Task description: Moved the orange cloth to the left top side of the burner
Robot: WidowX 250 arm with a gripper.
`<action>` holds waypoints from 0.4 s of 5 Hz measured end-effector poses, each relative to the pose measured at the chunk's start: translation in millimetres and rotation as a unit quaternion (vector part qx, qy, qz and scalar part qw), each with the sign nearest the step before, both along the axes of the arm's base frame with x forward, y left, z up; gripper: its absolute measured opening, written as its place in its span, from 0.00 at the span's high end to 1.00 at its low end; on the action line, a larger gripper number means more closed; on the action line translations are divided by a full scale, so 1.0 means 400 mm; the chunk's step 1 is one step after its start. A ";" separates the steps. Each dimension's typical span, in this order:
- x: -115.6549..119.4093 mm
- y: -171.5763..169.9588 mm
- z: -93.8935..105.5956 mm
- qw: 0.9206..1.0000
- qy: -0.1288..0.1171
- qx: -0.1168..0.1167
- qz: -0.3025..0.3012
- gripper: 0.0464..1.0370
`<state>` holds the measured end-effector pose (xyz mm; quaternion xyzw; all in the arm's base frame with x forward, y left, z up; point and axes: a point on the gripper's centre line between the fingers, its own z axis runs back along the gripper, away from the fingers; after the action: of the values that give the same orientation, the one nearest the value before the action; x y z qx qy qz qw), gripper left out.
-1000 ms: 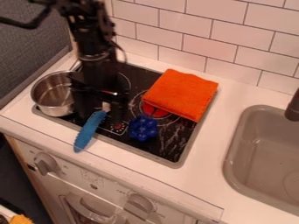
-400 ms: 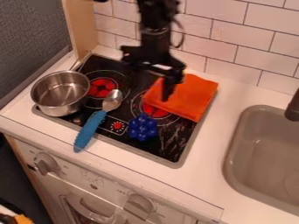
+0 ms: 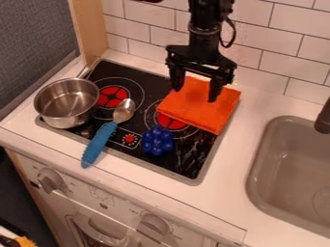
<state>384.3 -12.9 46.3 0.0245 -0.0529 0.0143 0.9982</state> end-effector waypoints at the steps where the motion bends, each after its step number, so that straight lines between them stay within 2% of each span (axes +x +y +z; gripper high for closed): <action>1: 0.024 -0.005 -0.016 1.000 -0.005 -0.002 -0.008 0.04; 2: 0.046 0.009 -0.061 1.000 0.004 -0.009 -0.019 0.04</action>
<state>402.7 -9.2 22.0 0.0142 -0.0497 -0.0040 0.9987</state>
